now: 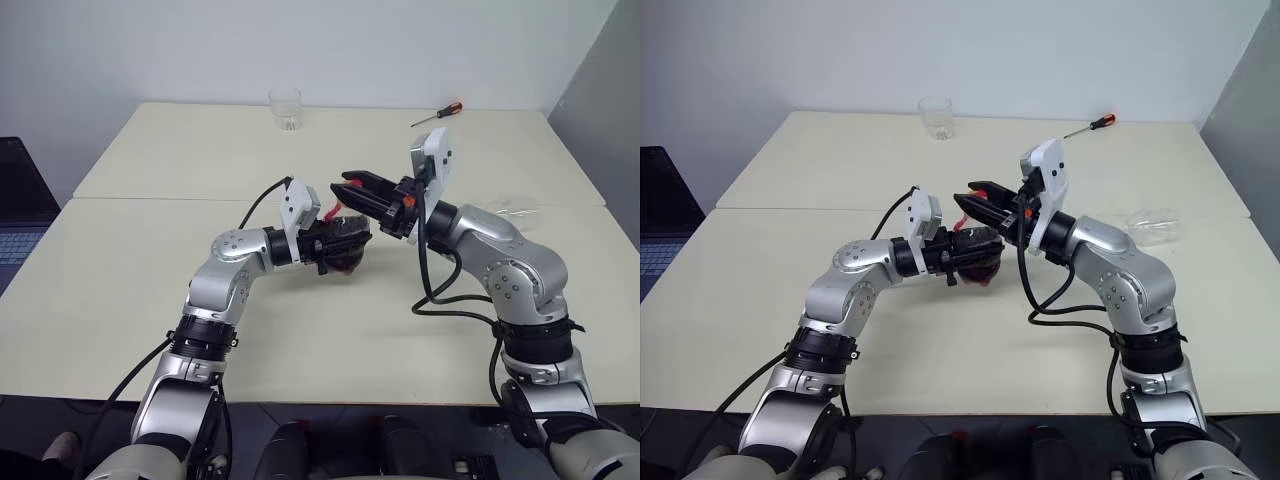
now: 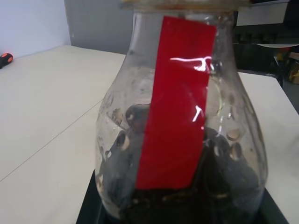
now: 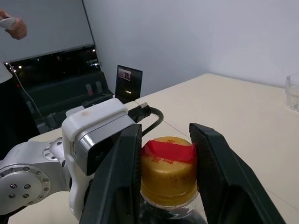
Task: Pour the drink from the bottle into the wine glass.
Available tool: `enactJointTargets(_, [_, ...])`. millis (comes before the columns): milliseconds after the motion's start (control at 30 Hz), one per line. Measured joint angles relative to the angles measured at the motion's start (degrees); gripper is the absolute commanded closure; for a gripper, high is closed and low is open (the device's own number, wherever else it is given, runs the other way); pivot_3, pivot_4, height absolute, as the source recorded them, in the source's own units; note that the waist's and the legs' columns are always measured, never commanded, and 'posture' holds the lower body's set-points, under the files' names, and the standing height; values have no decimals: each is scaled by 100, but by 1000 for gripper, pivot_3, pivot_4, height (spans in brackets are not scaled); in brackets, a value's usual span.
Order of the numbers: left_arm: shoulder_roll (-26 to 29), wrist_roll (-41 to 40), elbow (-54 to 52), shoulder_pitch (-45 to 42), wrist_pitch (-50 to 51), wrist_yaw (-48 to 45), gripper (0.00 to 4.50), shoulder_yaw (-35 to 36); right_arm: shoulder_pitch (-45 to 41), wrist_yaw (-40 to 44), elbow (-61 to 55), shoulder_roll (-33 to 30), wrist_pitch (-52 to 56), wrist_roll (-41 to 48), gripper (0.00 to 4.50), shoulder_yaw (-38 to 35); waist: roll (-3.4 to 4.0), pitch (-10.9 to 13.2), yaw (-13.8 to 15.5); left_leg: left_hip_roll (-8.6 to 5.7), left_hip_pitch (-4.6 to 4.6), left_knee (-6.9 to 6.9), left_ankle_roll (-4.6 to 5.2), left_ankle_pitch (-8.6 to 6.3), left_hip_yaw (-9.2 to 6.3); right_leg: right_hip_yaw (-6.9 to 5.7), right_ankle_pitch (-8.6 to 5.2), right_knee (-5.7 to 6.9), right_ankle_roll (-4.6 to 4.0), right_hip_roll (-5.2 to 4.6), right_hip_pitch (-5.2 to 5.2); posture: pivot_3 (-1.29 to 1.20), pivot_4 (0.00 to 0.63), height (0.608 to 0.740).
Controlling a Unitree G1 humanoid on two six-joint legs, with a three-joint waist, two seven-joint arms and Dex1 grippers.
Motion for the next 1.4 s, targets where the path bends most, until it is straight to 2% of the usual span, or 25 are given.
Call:
enactJointTargets(233, [40,-74,-348,188,115,-38,3108,-3,-40,562,28,-244,-98,0,3247,48,1,1,-2,0,0,-2,0,0,2,2,0,-3,0,0,0,0,150,740])
enactJointTargets(400, [354,-480,-1470,855,613,-135,3108,-33,-85,1771,9,-742,-390,39,3247,293,10,8,-9,3,0,-3,1,-1,0,2,0,-6,0,-1,-1,0,150,740])
enactJointTargets(600, [637,-1021,-2529,1262,1288,-112,3108,-4,-262,2840,42,-982,-528,241,3247,323,12,11,-2,3,3,0,1,-1,-1,0,0,-4,0,-1,4,0,150,740])
enactJointTargets(833, [787,-1307,-2995,1445,1479,-169,3108,-55,-451,3749,165,-1122,-620,306,3247,423,13,14,2,3,3,0,1,-1,-1,0,0,-5,0,-1,4,0,150,740])
enactJointTargets(1000, [837,-1350,-3024,1463,1482,-251,3108,-106,-454,3928,182,-1141,-657,302,3247,464,13,14,2,3,3,0,1,-1,-1,0,0,-5,0,-1,4,0,150,740])
enactJointTargets(1100, [826,-1381,-3023,1457,1478,-205,3108,-93,-469,3858,247,-1133,-647,232,2200,477,13,14,3,3,3,0,1,-1,0,1,0,-6,0,-3,4,0,150,740])
enactJointTargets(1200, [765,-1485,-3079,1421,1444,-196,3108,-84,-452,3839,281,-1142,-562,183,1339,604,12,18,5,3,1,0,1,0,0,1,0,-6,0,-4,3,0,150,740])
enactJointTargets(1300, [789,-1494,-3109,1424,1383,-205,3108,-85,-421,3685,261,-1251,-350,218,172,528,12,20,7,2,1,0,0,0,0,1,0,-7,0,-4,3,0,150,740])
enactJointTargets(1333, [796,-1494,-3112,1426,1366,-214,3108,-87,-400,3631,254,-1274,-289,231,32,497,11,20,7,3,1,0,0,-1,-1,1,0,-6,0,-4,3,0,150,740])
enactJointTargets(1400, [822,-1493,-3111,1440,1357,-225,3108,-92,-347,3486,199,-1368,-71,310,32,418,12,22,8,2,1,0,0,-1,-1,1,0,-6,0,-4,3,0,150,740])
